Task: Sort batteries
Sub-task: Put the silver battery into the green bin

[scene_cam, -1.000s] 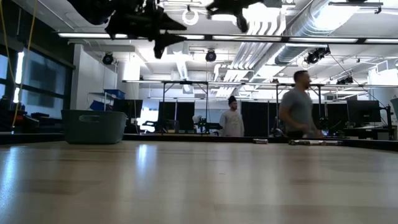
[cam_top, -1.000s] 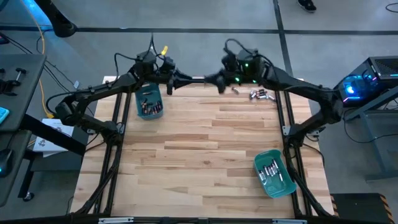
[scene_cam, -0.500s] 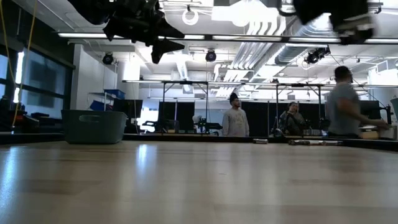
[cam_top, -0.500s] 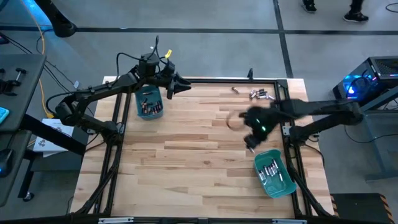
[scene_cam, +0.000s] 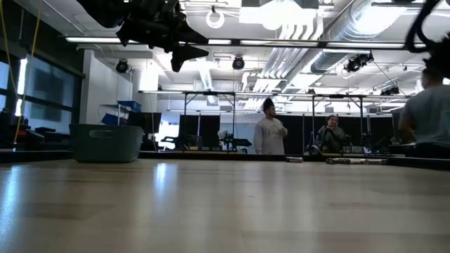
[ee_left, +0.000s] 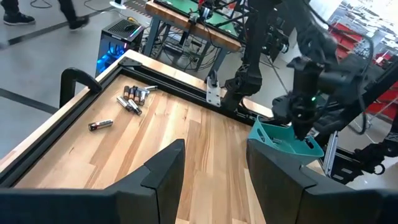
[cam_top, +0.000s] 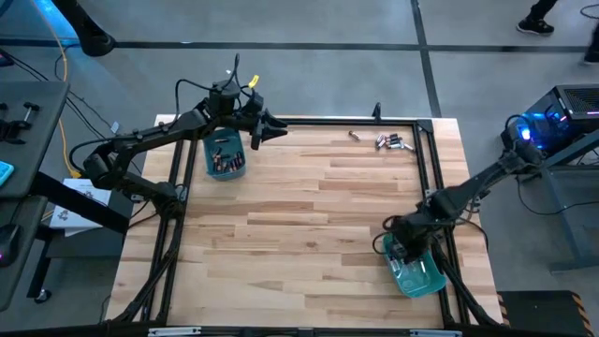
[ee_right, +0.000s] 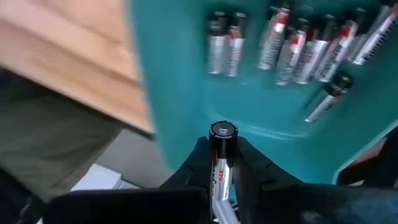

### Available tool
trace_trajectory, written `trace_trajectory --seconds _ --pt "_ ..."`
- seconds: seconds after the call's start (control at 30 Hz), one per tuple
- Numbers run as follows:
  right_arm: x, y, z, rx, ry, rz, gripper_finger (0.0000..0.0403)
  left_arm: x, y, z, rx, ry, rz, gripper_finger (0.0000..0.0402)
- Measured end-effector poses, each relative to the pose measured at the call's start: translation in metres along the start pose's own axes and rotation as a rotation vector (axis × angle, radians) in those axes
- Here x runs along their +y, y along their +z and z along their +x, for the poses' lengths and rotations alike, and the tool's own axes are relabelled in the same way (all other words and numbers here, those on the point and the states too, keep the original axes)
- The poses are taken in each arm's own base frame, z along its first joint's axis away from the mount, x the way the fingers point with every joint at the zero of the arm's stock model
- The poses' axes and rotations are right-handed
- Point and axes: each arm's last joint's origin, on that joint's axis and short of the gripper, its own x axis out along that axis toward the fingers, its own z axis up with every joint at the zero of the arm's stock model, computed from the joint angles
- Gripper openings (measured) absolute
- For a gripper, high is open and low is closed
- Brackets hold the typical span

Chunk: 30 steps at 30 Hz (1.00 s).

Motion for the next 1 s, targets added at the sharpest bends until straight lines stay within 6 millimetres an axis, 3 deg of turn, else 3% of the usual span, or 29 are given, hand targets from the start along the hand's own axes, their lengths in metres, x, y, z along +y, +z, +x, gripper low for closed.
trace_trajectory --seconds 0.23,0.47,0.77,1.0 --pt "-0.015 0.004 0.03 0.025 -0.009 0.002 0.0025 0.0 0.0 0.0 0.0 0.001 0.023 0.0165" --pt "-0.029 0.006 0.048 0.05 -0.014 0.01 0.0047 0.0 0.0 0.0 -0.001 0.004 0.025 0.0165" --pt "-0.033 -0.001 0.054 0.098 -0.033 -0.076 0.0055 0.001 0.0 0.0 -0.01 0.05 0.026 0.0165" --pt "-0.036 -0.004 0.055 0.115 -0.059 -0.007 0.0111 0.002 0.001 -0.001 -0.015 0.061 0.027 0.0165"
